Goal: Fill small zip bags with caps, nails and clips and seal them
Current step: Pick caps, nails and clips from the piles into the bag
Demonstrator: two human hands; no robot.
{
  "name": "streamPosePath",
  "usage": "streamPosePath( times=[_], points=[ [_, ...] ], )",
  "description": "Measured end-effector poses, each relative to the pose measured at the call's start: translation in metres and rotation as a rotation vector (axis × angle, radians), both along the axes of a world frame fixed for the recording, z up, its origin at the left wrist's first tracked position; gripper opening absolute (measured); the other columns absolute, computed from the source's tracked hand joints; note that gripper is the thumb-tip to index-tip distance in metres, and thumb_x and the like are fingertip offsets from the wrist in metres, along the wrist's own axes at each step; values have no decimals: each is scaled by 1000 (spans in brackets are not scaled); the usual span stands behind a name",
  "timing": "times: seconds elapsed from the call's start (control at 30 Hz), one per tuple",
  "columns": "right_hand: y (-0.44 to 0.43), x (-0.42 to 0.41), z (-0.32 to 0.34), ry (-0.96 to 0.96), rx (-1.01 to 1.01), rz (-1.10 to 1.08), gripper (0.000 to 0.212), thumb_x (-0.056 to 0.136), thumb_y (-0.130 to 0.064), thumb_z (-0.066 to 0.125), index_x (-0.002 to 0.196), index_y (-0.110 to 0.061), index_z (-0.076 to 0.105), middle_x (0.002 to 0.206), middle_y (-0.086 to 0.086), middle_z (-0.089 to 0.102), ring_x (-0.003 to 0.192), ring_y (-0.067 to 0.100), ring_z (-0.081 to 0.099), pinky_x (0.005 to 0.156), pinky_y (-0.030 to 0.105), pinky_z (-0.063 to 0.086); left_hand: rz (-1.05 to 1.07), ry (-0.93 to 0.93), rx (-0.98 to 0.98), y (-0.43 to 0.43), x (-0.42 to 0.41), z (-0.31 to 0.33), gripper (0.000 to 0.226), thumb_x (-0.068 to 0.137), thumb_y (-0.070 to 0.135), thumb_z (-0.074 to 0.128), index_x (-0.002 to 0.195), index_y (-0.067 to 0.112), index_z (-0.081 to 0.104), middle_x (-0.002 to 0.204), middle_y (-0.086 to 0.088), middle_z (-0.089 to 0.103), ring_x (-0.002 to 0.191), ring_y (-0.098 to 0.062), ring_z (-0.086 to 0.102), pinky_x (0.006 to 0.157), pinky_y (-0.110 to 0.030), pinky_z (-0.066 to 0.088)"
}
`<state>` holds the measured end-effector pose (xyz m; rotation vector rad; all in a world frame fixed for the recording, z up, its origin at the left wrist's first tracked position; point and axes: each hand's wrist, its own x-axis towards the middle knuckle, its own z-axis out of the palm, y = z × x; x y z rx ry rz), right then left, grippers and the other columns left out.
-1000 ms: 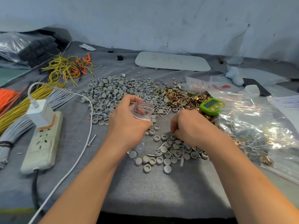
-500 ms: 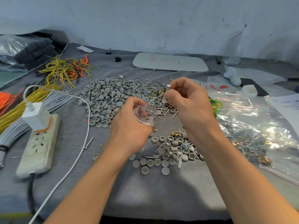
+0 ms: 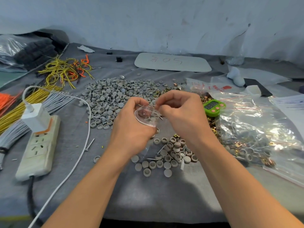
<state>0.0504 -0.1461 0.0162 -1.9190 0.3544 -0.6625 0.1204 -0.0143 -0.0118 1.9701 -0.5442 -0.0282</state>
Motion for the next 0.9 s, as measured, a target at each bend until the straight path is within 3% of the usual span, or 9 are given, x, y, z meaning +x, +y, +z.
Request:
streamPosePath(
  times=[0.07, 0.13, 0.23, 0.3, 0.47, 0.57, 0.9],
  points=[
    [-12, -3, -3, 152, -154, -125, 27, 86, -4, 72, 78, -28, 79, 76, -14, 77, 75, 3, 73, 73, 25, 61, 0, 21, -24, 1, 0, 0, 60, 52, 19, 81, 103, 41, 58, 90, 20, 70, 86, -1, 67, 79, -40, 58],
    [-24, -7, -6, 399, -383, -175, 25, 90, -9, 70, 86, -32, 79, 90, -13, 78, 87, 9, 73, 83, 34, 62, 0, 45, -52, 2, -1, 1, 57, 50, 22, 76, 102, 41, 58, 90, 21, 70, 85, -1, 67, 80, -43, 59],
    [-28, -12, -10, 748, -604, -35, 30, 89, -12, 66, 105, -35, 76, 111, -2, 75, 102, 24, 69, 94, 44, 59, 1, 78, -81, 5, 0, 4, 57, 49, 25, 74, 101, 43, 58, 94, 22, 69, 87, -5, 68, 80, -48, 60],
    [-25, -13, -10, 829, -631, 27, 28, 89, -12, 65, 103, -34, 76, 110, 2, 74, 100, 27, 69, 92, 44, 59, 7, 88, -87, 6, 0, 7, 58, 49, 27, 74, 102, 43, 58, 96, 27, 67, 88, -6, 69, 79, -48, 61],
    [-26, -7, -11, 798, -643, 53, 28, 86, -5, 63, 76, -30, 69, 92, 3, 74, 90, 27, 69, 83, 37, 58, 18, 91, -79, 5, -1, 7, 58, 50, 27, 74, 103, 42, 58, 93, 20, 69, 87, -4, 68, 79, -45, 61],
    [-26, -5, -15, 757, -612, 49, 31, 88, 0, 64, 84, -30, 69, 91, 3, 71, 89, 26, 67, 74, 34, 55, 16, 83, -72, 4, -2, 7, 58, 50, 27, 74, 103, 43, 57, 94, 17, 70, 87, -5, 68, 80, -44, 60],
    [-26, -8, -12, 429, -511, -152, 27, 93, -6, 68, 91, -28, 83, 97, -2, 80, 88, 17, 72, 87, 35, 60, 14, 56, -68, 1, 0, 5, 55, 51, 26, 74, 101, 43, 57, 92, 16, 69, 87, -6, 67, 78, -43, 60]
  ],
)
